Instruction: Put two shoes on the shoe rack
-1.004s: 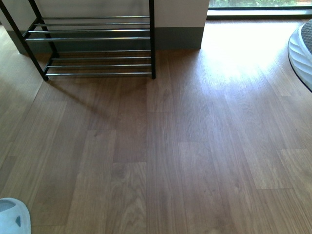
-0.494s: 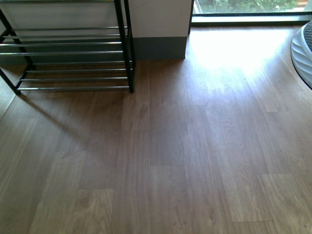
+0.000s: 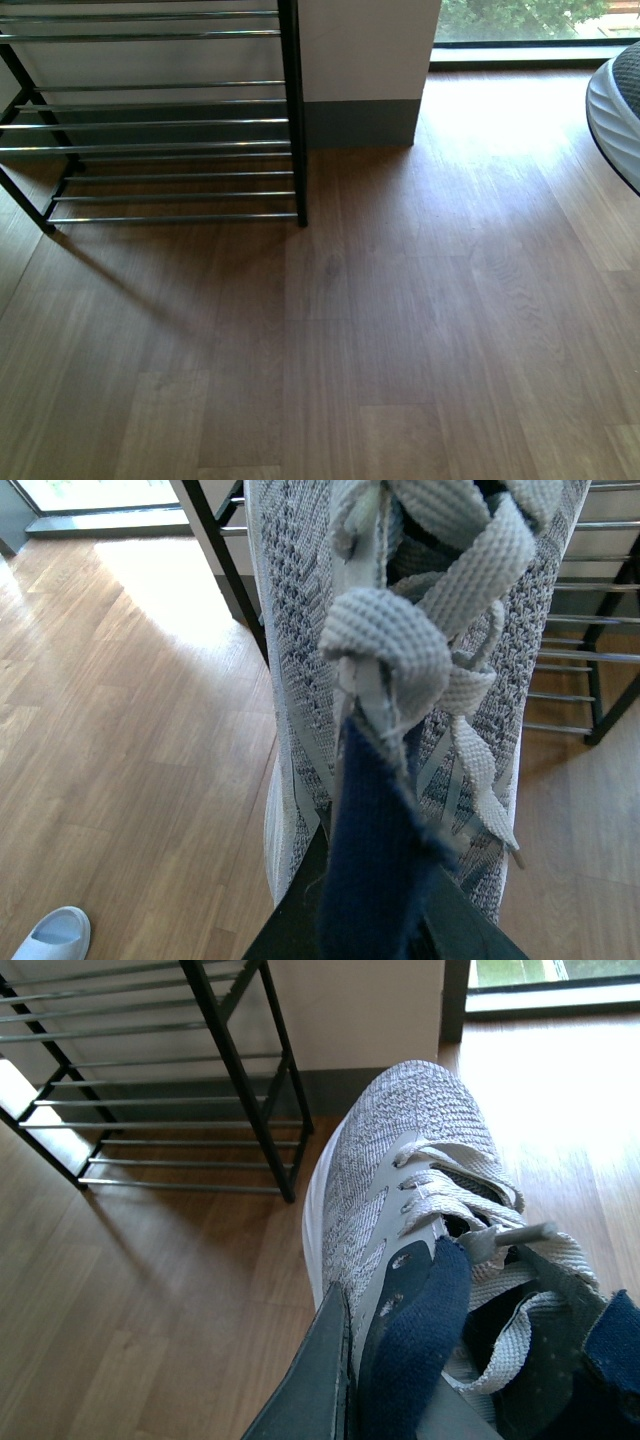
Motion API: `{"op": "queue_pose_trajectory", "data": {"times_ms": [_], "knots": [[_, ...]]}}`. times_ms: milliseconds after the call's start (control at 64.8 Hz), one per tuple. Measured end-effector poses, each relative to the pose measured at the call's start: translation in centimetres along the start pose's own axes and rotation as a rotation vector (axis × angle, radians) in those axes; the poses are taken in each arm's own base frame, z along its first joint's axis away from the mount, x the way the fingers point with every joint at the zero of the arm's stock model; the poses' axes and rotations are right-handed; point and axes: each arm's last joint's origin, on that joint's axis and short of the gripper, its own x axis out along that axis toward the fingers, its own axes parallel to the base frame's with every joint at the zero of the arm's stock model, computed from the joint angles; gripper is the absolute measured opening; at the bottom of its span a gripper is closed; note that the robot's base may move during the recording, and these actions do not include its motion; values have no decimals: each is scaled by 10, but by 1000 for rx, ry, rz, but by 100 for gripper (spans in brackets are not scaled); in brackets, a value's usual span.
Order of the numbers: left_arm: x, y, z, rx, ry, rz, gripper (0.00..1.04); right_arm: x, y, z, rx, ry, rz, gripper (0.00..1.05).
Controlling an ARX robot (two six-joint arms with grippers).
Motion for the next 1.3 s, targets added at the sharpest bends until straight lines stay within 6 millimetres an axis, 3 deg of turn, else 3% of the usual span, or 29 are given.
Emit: {"op": "queue_pose_trajectory", "data": {"times_ms": [1297], "knots": [[1, 1, -2, 3, 6, 9, 3, 0, 0, 0, 0, 2, 2, 1]]}}
